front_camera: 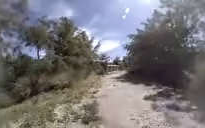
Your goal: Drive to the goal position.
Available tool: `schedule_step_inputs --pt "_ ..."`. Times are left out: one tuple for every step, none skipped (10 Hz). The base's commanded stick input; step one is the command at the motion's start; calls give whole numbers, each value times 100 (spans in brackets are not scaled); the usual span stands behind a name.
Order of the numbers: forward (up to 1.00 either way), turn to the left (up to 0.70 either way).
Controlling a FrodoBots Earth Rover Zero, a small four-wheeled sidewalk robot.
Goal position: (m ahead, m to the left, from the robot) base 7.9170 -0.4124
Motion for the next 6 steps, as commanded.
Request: schedule_step_inputs --pt "85 0" --pt "85 0" --pt "85 0" --pt "85 0" --pt "85 -1" --pt "85 -6"
